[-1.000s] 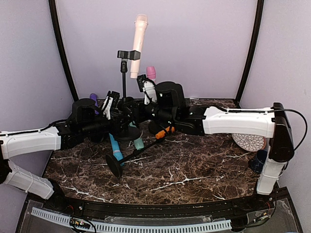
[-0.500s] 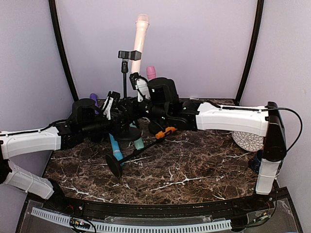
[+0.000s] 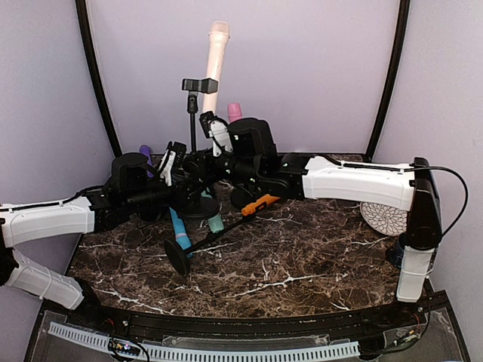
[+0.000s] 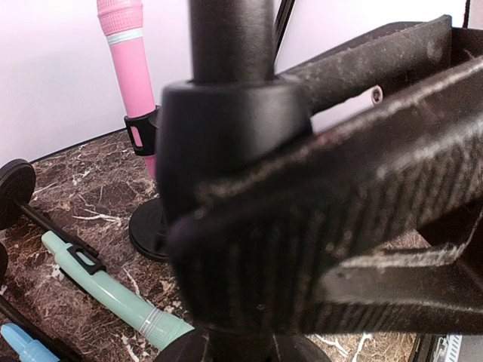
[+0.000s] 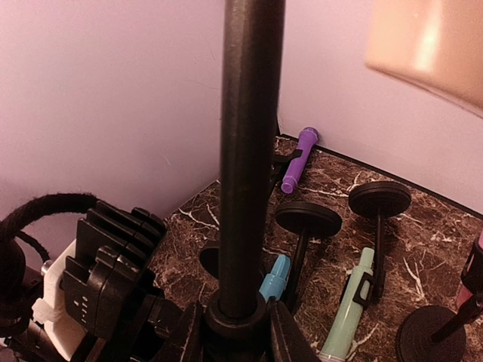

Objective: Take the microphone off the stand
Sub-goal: Unscrew the knob on the stand of the microphone stand.

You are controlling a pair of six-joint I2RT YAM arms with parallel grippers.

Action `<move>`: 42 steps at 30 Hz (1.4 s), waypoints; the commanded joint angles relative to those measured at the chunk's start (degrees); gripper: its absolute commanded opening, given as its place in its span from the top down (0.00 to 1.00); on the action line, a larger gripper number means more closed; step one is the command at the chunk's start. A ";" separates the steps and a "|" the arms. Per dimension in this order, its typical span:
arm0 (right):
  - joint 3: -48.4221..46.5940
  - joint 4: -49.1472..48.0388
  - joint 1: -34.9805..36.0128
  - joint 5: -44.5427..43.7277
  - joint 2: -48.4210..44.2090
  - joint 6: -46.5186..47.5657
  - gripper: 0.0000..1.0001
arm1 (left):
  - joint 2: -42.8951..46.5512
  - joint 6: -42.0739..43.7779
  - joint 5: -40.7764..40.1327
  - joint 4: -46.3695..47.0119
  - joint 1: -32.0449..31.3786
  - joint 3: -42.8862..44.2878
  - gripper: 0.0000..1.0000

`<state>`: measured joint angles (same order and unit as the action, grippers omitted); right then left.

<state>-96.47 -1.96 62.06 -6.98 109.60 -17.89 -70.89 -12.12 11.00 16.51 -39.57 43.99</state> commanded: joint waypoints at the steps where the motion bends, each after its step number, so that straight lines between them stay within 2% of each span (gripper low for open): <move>1: 2.88 -4.89 -0.53 4.06 -3.08 2.69 0.78 | 2.93 0.40 2.59 5.51 -0.06 0.81 1.00; 4: 6.04 -7.42 -2.18 7.36 -5.15 2.65 0.82 | 2.95 0.35 2.88 5.56 -0.05 0.83 1.00; 11: 13.93 -18.47 -6.77 22.47 -9.35 -1.25 0.87 | 2.88 0.59 6.00 6.96 -0.07 0.62 1.00; 15: 19.07 -26.36 -9.60 32.89 -11.30 -4.77 0.87 | 1.96 0.81 11.29 8.24 -0.02 1.20 1.00; 17: 21.45 -31.85 -11.11 38.29 -11.91 -7.99 0.87 | 1.42 0.57 16.78 9.71 -0.06 1.19 1.00; 21: 23.93 -40.37 -13.36 46.76 -12.01 -14.25 0.88 | 1.47 0.25 20.31 12.69 -0.40 0.25 1.00; 26: 23.88 -42.22 -13.72 52.72 -11.79 -15.52 0.88 | 1.74 1.83 21.54 12.97 -1.29 0.12 1.00; 32: 22.20 -44.43 -13.72 58.39 -10.24 -18.30 0.87 | 1.55 2.64 22.32 12.78 -2.26 0.22 1.00; 37: 22.29 -45.11 -13.72 58.36 -9.62 -18.95 0.83 | 1.97 3.17 21.83 12.67 -2.51 0.11 1.00; 39: 23.04 -44.53 -13.87 55.60 -10.23 -18.26 0.77 | 2.41 3.28 20.93 12.85 -2.63 -0.24 1.00; 42: 24.96 -43.88 -14.66 51.23 -11.44 -17.44 0.62 | 3.94 3.36 18.21 13.57 -2.70 -1.36 1.00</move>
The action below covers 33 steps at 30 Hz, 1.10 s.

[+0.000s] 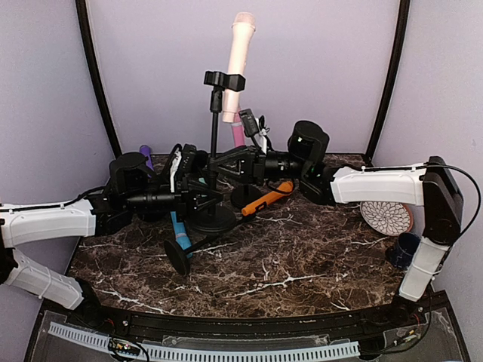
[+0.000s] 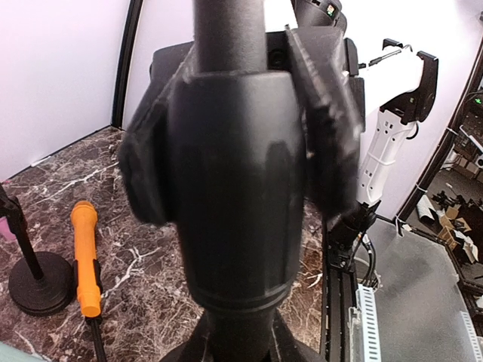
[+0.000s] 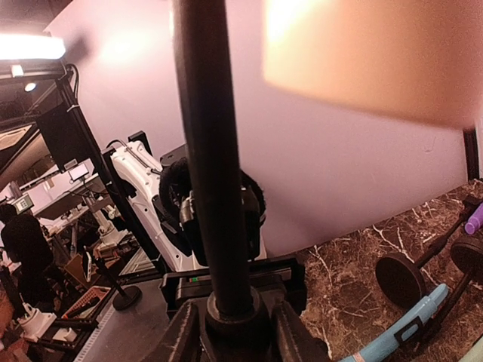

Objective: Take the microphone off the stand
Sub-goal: Unscrew the knob on the stand of the microphone stand.

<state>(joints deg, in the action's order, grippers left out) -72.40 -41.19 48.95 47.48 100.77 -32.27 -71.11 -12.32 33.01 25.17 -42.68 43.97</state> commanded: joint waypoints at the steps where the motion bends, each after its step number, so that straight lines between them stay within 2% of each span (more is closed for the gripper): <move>1: 1.74 -4.92 -1.90 -4.48 -3.06 -3.03 0.57 | 4.54 3.54 -4.48 5.29 0.40 -1.93 1.00; 5: 5.08 -5.39 -2.66 -9.39 -4.86 -2.81 0.36 | 7.00 3.76 -8.78 6.25 0.41 -3.50 1.00; 7: 5.89 -4.04 -2.70 -12.17 -5.57 -2.02 0.30 | 7.82 3.81 -11.28 6.52 0.40 -4.01 1.00; 10: 6.32 -0.49 -2.20 -18.16 -6.46 -0.97 0.27 | 8.73 3.75 -15.22 5.39 0.32 -4.30 1.00; 15: 4.76 7.80 2.30 -32.17 -8.20 4.90 0.33 | 9.16 3.48 -25.86 1.66 0.38 -3.72 1.00; 19: -0.29 15.64 7.09 -39.94 -6.69 9.88 0.40 | 8.95 3.29 -28.11 0.18 0.33 -3.41 1.00; 26: -9.48 24.01 10.42 -40.83 -0.13 12.07 0.45 | 8.29 2.86 -27.67 -0.11 0.33 -3.18 1.00; 33: -14.21 26.47 10.90 -41.66 3.41 12.42 0.49 | 8.12 2.74 -27.42 -0.12 0.38 -3.14 1.00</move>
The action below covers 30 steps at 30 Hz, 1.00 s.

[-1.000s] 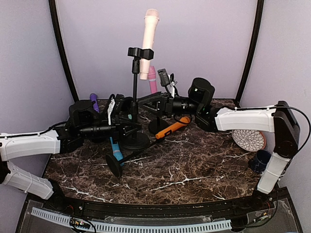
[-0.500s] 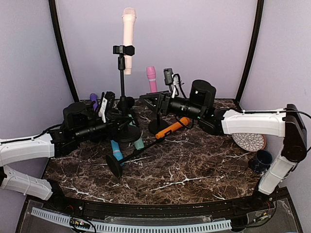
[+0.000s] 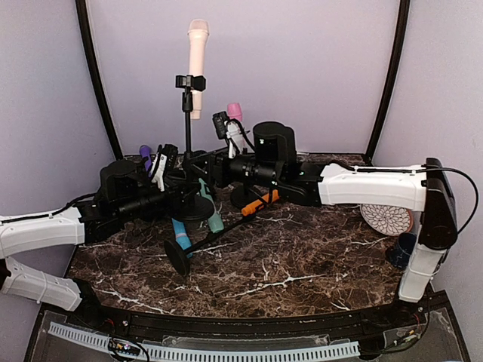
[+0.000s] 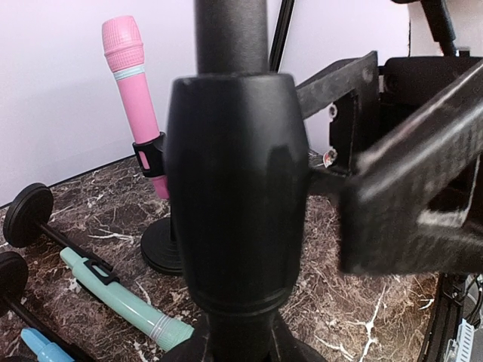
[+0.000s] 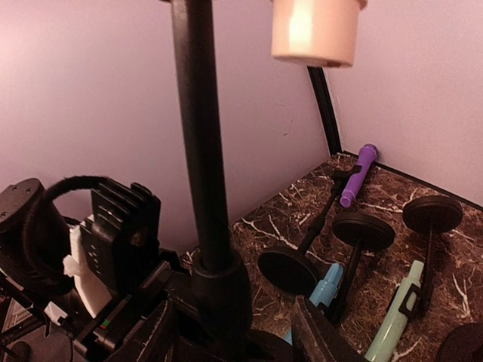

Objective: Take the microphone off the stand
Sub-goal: Unscrew the knob on the stand of the microphone stand.

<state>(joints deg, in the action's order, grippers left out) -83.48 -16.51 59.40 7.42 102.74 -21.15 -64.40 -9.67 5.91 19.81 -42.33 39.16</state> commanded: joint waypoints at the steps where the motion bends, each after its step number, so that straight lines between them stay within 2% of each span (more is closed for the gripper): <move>1: -3.75 2.14 0.46 -1.34 1.88 1.38 0.49 | 1.32 0.00 -0.03 5.28 -0.02 1.69 1.00; 8: -6.78 3.71 0.56 0.97 4.10 1.50 0.52 | 0.40 -0.56 1.19 5.39 0.00 1.92 1.00; 13: -7.95 3.80 0.63 1.28 4.81 1.68 0.47 | -0.31 -0.91 1.51 4.72 0.03 2.38 1.00; 14: -8.11 3.74 0.63 1.35 4.92 1.70 0.49 | -0.36 -0.89 1.65 4.67 0.00 2.45 1.00; 18: -8.14 3.78 0.55 1.57 4.84 2.25 0.69 | -0.23 -0.88 1.90 4.67 0.01 2.59 1.00; 21: -7.12 3.40 0.16 2.34 3.70 3.32 0.77 | -0.04 -0.75 2.32 4.79 0.05 2.59 1.00; 25: -3.27 -1.26 -1.97 10.83 0.74 3.25 0.84 | -0.28 -0.56 5.84 5.68 0.04 3.03 1.00; 30: 0.78 -8.81 -6.74 30.70 -2.44 1.07 0.85 | -1.33 -1.32 19.62 10.72 0.00 3.27 1.00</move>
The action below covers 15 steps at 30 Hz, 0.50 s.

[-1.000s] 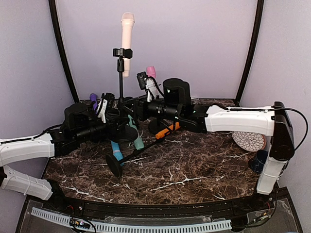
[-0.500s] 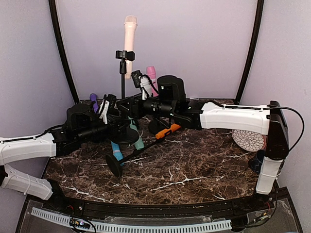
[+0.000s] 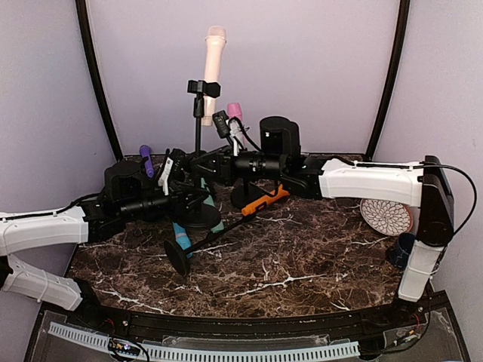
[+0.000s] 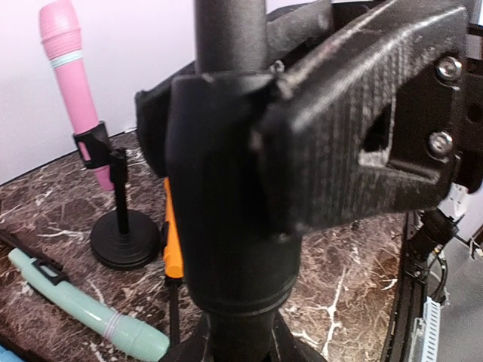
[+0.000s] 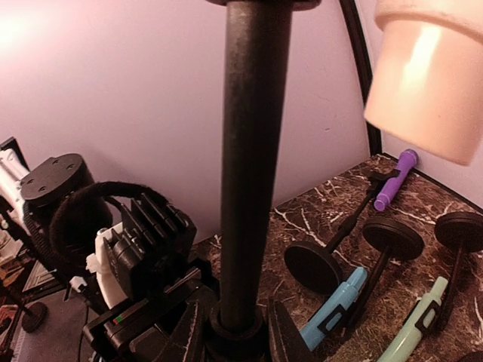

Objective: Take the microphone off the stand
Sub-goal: Unscrew the knob on the stand of the microphone stand.

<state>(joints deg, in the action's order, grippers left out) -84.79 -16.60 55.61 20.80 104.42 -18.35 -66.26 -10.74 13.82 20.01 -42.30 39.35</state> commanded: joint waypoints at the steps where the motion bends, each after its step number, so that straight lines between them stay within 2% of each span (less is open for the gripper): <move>1: 2.62 -10.83 -3.90 21.22 -4.47 -3.22 0.85 | 0.30 -0.38 16.09 11.34 0.02 3.03 1.00; 3: 3.79 -16.89 -5.41 29.76 -4.82 -7.80 0.85 | -0.11 -0.79 20.48 12.89 -0.02 3.37 1.00; 5: 3.96 -19.50 -6.30 34.25 -4.84 -10.95 0.85 | -0.44 -1.03 22.32 13.36 -0.05 3.59 1.00; 9: 3.94 -17.35 -6.48 35.17 -5.37 -10.33 0.77 | -0.85 -0.91 22.86 13.44 -0.14 3.67 1.00; 11: 4.59 -15.10 -6.55 32.99 -6.04 -8.31 0.67 | -0.89 -0.76 22.41 13.32 -0.12 3.64 1.00; 15: 8.01 -16.12 -7.47 28.52 -8.01 -8.26 0.40 | -0.37 -0.18 20.86 13.26 -0.16 3.13 1.00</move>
<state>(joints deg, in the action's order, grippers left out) -79.50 -29.19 49.54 51.22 100.49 -25.82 -67.94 -12.45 34.02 27.40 -42.54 40.88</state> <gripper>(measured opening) 0.516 0.180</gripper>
